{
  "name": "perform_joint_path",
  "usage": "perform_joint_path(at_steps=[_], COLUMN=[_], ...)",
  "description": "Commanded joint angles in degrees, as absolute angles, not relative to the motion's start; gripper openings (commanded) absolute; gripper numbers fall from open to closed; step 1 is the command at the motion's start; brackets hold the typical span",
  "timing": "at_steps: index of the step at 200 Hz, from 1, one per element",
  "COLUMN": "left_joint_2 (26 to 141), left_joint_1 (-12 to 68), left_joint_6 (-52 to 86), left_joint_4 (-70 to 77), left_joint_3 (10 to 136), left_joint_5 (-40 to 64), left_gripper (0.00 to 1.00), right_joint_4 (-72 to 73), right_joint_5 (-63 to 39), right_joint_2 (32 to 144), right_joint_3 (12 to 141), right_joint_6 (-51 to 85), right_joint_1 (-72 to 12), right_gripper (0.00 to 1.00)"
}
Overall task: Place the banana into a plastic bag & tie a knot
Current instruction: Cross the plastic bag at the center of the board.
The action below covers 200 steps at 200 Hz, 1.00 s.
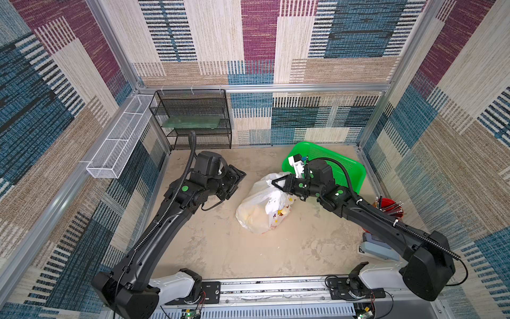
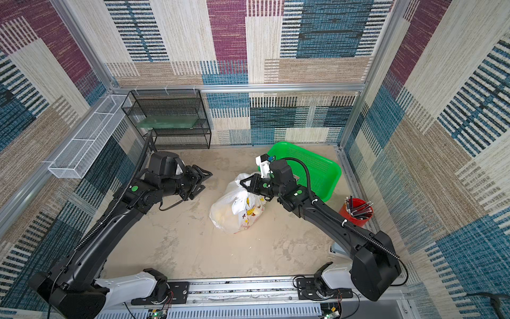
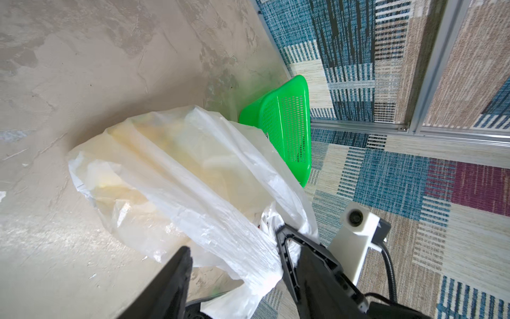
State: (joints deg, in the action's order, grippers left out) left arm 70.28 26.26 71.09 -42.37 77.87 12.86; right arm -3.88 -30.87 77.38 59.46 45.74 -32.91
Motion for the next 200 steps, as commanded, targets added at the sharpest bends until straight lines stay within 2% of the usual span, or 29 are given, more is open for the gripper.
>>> perform_joint_path(at_steps=[1, 22, 53, 101, 120, 151, 200], left_joint_2=[70.6, 70.8, 70.1, 73.4, 74.2, 75.4, 77.0], left_joint_1=[26.2, 26.4, 27.0, 30.3, 31.2, 31.3, 31.6], left_joint_6=[71.7, 74.9, 81.9, 89.1, 90.3, 91.3, 91.7], left_joint_4=[-42.1, -39.5, -32.6, -24.8, -23.3, -21.3, -21.0], left_joint_3=[76.2, 74.1, 70.2, 67.6, 66.8, 66.4, 66.8], left_joint_5=[18.4, 21.1, 22.0, 21.8, 21.1, 21.3, 21.6], left_gripper=[0.55, 0.53, 0.66, 0.66, 0.64, 0.50, 0.44], right_joint_4=[4.6, 4.8, 5.9, 5.4, 5.5, 5.8, 6.3], right_joint_5=[-45.2, -49.9, -53.3, -54.9, -55.5, -55.7, -55.8], right_joint_2=[78.9, 80.6, 82.6, 86.5, 87.2, 87.6, 88.1], right_joint_3=[59.4, 59.7, 60.1, 61.8, 62.2, 62.2, 62.7], right_joint_6=[42.6, 41.2, 40.1, 38.8, 38.8, 38.8, 39.0], right_joint_1=[-31.5, -30.7, -29.8, -30.1, -30.1, -30.4, -31.2], right_gripper=[0.00, 0.00, 0.00, 0.00, 0.00, 0.00, 0.00])
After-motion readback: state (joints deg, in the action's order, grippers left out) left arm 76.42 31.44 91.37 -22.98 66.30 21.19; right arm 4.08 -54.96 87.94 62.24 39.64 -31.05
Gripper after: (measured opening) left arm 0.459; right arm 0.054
